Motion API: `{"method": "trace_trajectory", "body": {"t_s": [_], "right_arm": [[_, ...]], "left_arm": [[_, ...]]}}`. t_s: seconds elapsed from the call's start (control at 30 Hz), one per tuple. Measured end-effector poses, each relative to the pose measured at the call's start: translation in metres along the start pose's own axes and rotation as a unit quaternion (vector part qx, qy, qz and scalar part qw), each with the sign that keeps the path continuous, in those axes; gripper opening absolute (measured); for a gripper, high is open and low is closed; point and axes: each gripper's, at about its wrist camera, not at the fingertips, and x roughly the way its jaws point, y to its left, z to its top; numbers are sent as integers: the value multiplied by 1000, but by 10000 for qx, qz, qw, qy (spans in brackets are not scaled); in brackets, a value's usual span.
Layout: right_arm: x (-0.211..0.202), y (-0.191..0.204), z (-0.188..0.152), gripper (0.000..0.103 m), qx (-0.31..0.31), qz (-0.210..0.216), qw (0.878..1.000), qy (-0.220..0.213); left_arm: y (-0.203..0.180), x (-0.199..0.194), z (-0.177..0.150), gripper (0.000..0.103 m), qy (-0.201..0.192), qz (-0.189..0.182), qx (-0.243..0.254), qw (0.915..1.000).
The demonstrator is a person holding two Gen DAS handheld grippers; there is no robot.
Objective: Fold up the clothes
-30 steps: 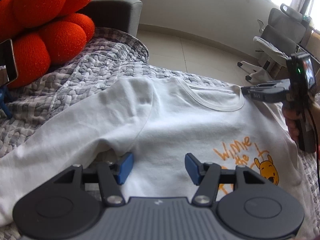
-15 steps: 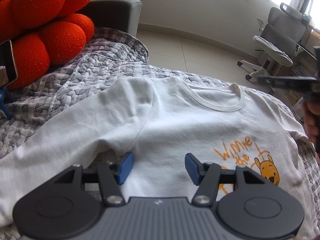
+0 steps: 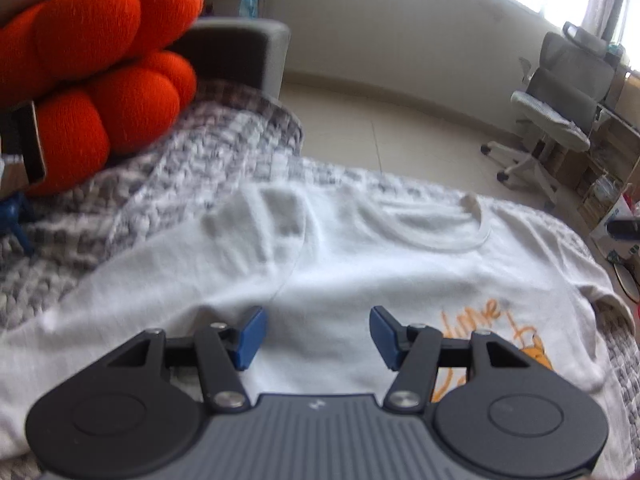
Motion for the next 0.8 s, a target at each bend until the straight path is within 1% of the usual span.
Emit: {"method": "trace_trajectory", "body": {"t_s": [0.07, 0.2, 0.43, 0.63, 0.8], "right_arm": [[4, 4, -9, 19, 16, 88, 9999, 57], [25, 7, -25, 19, -47, 113, 9992, 390], [52, 10, -40, 19, -307, -30, 9965, 774], [52, 6, -42, 19, -336, -15, 9966, 752], [51, 5, -44, 19, -375, 15, 9965, 741]], "left_arm": [[3, 3, 1, 59, 34, 5, -88, 10000], [8, 10, 1, 58, 155, -18, -214, 9996], [5, 7, 3, 59, 43, -17, -158, 9999], [6, 15, 4, 59, 138, 5, -164, 9998], [5, 10, 5, 59, -58, -20, -190, 9998]]}}
